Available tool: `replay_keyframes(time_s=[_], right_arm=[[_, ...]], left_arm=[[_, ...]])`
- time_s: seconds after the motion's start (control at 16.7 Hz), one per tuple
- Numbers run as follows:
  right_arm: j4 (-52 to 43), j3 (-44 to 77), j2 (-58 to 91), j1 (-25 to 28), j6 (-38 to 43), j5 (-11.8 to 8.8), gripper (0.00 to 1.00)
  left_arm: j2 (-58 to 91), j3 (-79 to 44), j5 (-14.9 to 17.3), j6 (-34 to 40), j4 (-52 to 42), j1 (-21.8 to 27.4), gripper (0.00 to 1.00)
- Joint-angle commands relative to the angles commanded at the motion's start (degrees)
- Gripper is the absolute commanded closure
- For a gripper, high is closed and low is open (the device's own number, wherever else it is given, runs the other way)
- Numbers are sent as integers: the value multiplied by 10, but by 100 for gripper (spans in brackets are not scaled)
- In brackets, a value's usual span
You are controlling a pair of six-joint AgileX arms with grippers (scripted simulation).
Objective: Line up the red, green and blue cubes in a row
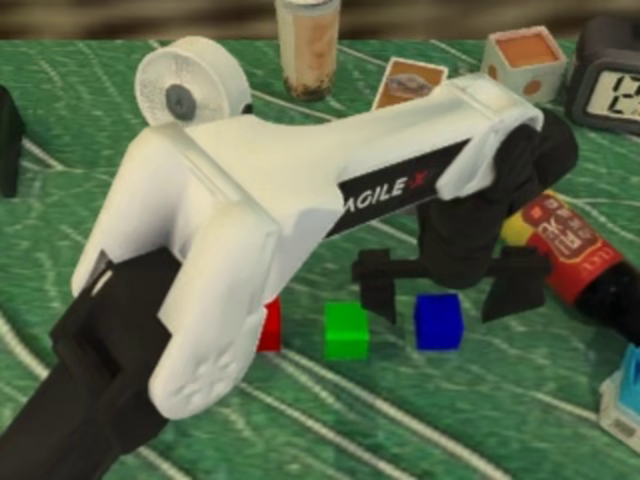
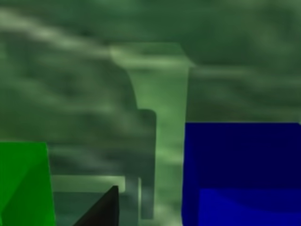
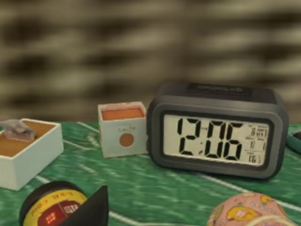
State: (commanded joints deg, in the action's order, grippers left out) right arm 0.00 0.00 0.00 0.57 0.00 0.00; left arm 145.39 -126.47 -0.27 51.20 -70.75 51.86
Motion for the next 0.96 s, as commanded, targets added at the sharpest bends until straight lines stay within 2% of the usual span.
replay_keyframes(time_s=[0.36, 0.78, 0.96], right_arm=[[0, 0, 0, 0, 0, 0, 0], [0, 0, 0, 0, 0, 0, 0], [0, 0, 0, 0, 0, 0, 0]], left_arm=[[2, -10, 0, 0, -10, 1, 0], [16, -172, 0, 2, -156, -8, 0], [17, -191, 0, 2, -174, -10, 0]])
